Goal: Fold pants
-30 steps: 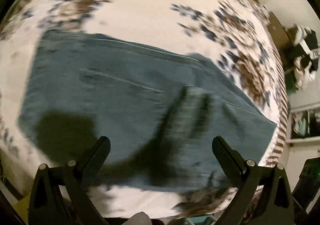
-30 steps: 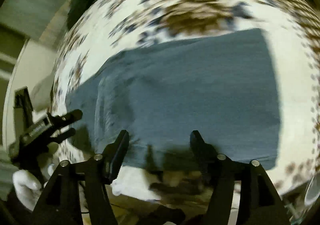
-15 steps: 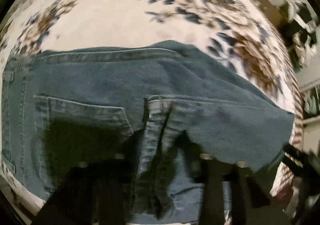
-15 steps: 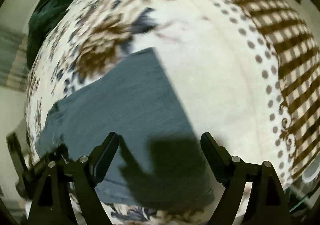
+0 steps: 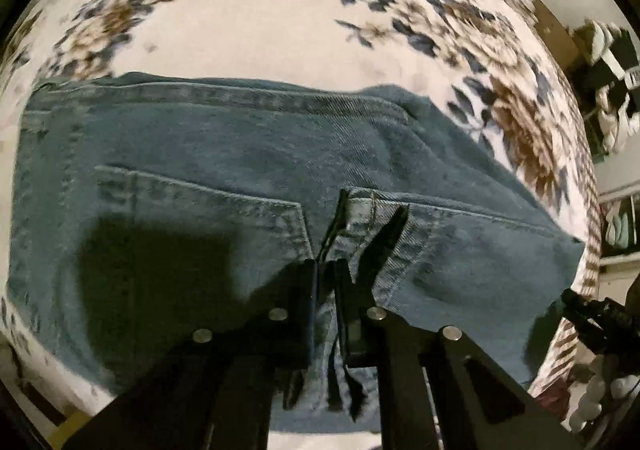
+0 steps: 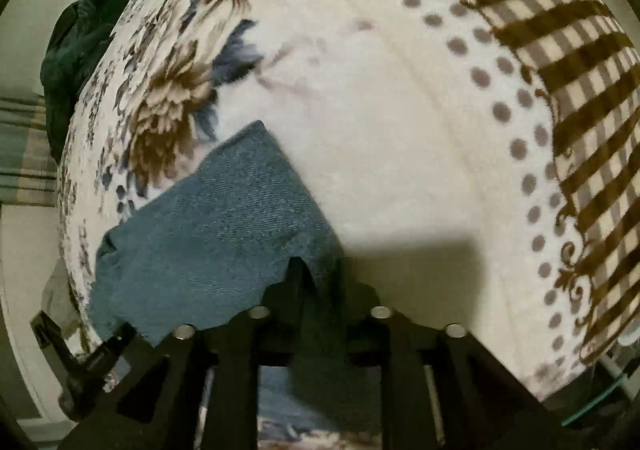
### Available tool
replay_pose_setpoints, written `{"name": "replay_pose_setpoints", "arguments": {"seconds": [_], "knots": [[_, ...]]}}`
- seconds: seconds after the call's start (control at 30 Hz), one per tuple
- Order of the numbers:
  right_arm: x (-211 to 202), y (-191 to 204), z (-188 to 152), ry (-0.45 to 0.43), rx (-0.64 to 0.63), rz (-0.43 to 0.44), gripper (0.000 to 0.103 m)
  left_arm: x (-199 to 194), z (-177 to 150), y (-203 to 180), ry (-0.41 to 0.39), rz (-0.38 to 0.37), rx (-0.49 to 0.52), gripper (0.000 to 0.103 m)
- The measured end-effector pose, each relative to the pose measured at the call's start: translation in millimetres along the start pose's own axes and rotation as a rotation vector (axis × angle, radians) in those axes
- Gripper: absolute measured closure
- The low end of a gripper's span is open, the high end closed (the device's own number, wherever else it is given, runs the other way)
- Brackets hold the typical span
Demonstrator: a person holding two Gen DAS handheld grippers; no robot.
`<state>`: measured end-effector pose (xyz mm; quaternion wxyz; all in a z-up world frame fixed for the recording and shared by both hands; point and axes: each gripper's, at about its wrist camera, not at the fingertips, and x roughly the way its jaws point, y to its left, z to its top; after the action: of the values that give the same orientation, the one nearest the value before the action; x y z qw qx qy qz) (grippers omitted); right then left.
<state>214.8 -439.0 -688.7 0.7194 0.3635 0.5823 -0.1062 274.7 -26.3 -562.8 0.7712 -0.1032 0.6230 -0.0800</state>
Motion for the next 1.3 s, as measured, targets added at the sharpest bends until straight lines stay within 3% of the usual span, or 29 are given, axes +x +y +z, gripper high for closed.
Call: {"name": "replay_pose_setpoints", "arguments": {"seconds": [0.03,0.1,0.17,0.3,0.47,0.57,0.63,0.7,0.73,0.77,0.83,0.9,1.0,1.1,1.23,1.3], "knots": [[-6.3,3.0,0.8,-0.023,-0.003,0.019,0.054,-5.3,-0.2,-0.3,-0.003,-0.008,-0.016,0.096],[-16.4,9.0,0.7,-0.061,-0.024,0.038,0.054,-16.4,1.3,-5.7,-0.039,-0.028,-0.035,0.095],[-14.3,18.4,4.6,-0.068,-0.048,0.015,0.054,-17.5,3.5,-14.5,-0.067,-0.043,-0.020,0.093],[10.8,28.8,18.6,-0.045,-0.060,-0.088,0.053,14.6,16.6,-27.8,-0.032,-0.018,-0.003,0.090],[10.6,38.5,23.6,-0.042,-0.081,-0.130,0.047,22.8,20.9,-26.3,-0.023,-0.024,-0.013,0.090],[0.5,46.5,19.3,-0.045,-0.119,-0.143,0.034,2.6,13.1,-15.8,-0.038,-0.076,-0.056,0.090],[-7.8,58.9,8.7,-0.065,-0.163,-0.160,0.013,-17.6,5.1,0.7,-0.060,-0.110,-0.105,0.089],[-16.1,70.4,-6.0,-0.082,-0.201,-0.149,0.001,-40.1,-4.9,23.0,-0.092,-0.132,-0.158,0.068],[-20.1,77.9,-15.4,-0.089,-0.218,-0.137,0.001,-52.0,-11.7,38.9,-0.110,-0.139,-0.198,0.028],[-21.6,85.8,-24.0,-0.089,-0.234,-0.129,0.001,-60.5,-17.1,52.6,-0.129,-0.147,-0.235,0.000],[-20.8,102.1,-42.7,-0.075,-0.271,-0.117,0.001,-80.7,-33.0,92.9,-0.185,-0.163,-0.334,0.000],[-16.1,119.3,-60.4,-0.049,-0.301,-0.101,0.001,-89.6,-50.0,133.0,-0.227,-0.129,-0.437,0.000],[-2.6,138.5,-80.8,-0.007,-0.318,-0.081,0.001,-82.7,-75.7,192.4,-0.271,-0.094,-0.602,0.000],[15.6,157.8,-95.6,0.034,-0.353,-0.088,0.001,-63.3,-87.5,233.9,-0.323,-0.155,-0.744,0.001],[32.6,174.5,-102.8,0.055,-0.385,-0.094,0.001,-30.7,-73.8,257.5,-0.354,-0.248,-0.763,0.001],[39.2,180.9,-100.9,0.059,-0.383,-0.104,0.001,-25.4,-64.6,254.4,-0.380,-0.236,-0.731,0.001]]}}
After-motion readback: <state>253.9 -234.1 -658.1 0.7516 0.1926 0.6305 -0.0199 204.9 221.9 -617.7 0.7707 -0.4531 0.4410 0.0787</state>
